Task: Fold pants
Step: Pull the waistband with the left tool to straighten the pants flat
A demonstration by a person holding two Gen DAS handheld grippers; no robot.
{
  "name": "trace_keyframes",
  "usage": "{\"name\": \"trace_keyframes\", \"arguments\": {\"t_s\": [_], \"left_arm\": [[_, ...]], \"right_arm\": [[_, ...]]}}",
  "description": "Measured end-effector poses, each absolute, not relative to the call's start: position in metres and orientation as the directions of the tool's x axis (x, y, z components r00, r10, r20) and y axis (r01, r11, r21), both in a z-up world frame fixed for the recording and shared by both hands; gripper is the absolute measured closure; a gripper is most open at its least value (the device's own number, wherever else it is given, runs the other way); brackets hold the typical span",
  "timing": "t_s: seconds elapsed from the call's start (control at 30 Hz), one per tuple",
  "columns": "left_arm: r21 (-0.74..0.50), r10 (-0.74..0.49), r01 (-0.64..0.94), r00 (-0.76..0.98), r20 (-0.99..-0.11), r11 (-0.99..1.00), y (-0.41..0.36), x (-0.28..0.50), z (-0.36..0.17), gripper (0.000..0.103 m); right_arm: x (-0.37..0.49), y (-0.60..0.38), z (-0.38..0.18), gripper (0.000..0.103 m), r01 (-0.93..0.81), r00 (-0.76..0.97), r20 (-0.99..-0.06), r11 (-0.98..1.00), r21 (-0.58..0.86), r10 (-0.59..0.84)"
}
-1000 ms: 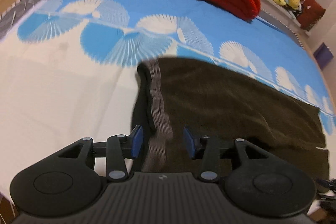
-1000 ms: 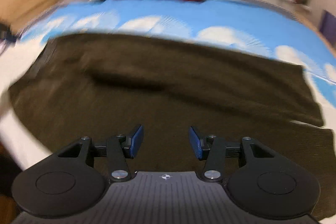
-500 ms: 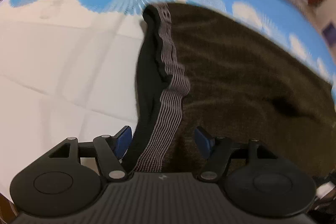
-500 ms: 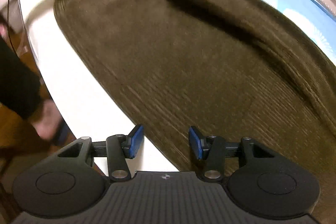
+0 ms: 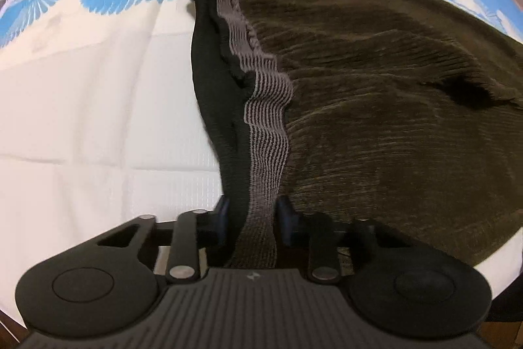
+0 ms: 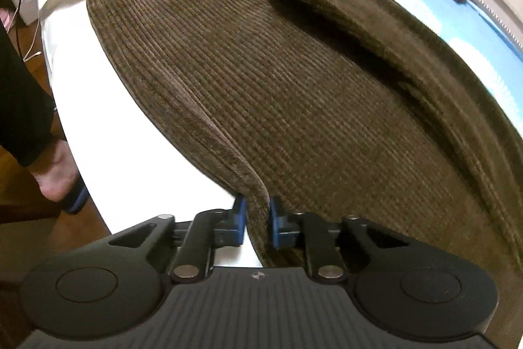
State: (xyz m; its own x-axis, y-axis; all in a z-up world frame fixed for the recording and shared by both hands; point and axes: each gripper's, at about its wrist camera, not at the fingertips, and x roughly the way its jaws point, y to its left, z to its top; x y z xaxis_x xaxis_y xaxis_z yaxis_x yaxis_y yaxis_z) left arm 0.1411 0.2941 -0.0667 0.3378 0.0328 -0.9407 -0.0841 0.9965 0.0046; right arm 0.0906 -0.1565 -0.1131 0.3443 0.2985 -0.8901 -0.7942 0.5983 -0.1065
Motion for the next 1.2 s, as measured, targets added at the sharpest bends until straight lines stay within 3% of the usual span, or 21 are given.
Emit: {"name": "trace_keyframes", "arguments": {"t_s": [0.2,0.33,0.4,0.47,0.53,0.57,0.6,0.73,0.83,0.97,1.1,1.2], "left_arm": [[0.029,0.065,-0.088,0.441,-0.895,0.996,0.298,0.113,-0.027,0.091],[0.062,0.089,-0.084,0.371,-0.924,0.995,0.303,0.099,-0.03,0.091],[0.072,0.091,-0.071,0.319,-0.943,0.995,0.302,0.099,-0.039,0.088],[0.099,0.115,-0.065,0.307,-0.945,0.993,0.299,0.1,-0.041,0.085],[0.113,0.13,-0.068,0.354,-0.926,0.991,0.296,0.1,-0.032,0.083],[0.105,0.128,-0.081,0.388,-0.913,0.991,0.297,0.101,-0.024,0.079],[0.09,0.122,-0.094,0.415,-0.902,0.991,0.298,0.101,-0.018,0.069],[-0.006,0.012,-0.038,0.467,-0.884,0.999,0.284,0.108,-0.011,0.065],[-0.008,-0.041,0.086,0.394,-0.918,0.996,0.262,0.112,-0.031,0.057],[0.138,0.075,0.267,0.232,-0.97,0.954,0.226,0.106,-0.075,0.05],[0.088,0.044,0.13,0.308,-0.95,0.988,0.236,0.117,-0.052,0.049],[0.052,0.031,0.045,0.384,-0.923,0.998,0.244,0.118,-0.033,0.048]], "right_arm": [[0.082,-0.154,-0.104,0.093,-0.82,0.356,-0.872,0.56,-0.118,0.337],[0.075,-0.159,-0.097,0.093,-0.851,0.302,-0.862,0.523,-0.05,0.408],[0.072,-0.157,-0.103,0.09,-0.858,0.285,-0.877,0.51,-0.053,0.388],[0.074,-0.157,-0.106,0.077,-0.849,0.289,-0.889,0.525,-0.067,0.354],[0.082,-0.164,-0.098,0.075,-0.822,0.278,-0.882,0.569,-0.013,0.38],[0.088,-0.17,-0.092,0.072,-0.801,0.273,-0.872,0.598,0.028,0.406],[0.094,-0.177,-0.086,0.07,-0.774,0.271,-0.859,0.629,0.073,0.434],[0.115,-0.201,-0.071,0.062,-0.646,0.342,-0.806,0.744,0.171,0.482],[0.128,-0.209,-0.081,0.061,-0.55,0.359,-0.842,0.82,0.157,0.403],[0.129,-0.209,-0.118,0.057,-0.537,0.298,-0.934,0.844,0.005,0.195],[0.132,-0.214,-0.1,0.057,-0.498,0.36,-0.904,0.867,0.022,0.23],[0.135,-0.226,-0.072,0.057,-0.429,0.505,-0.825,0.903,0.016,0.254]]}}
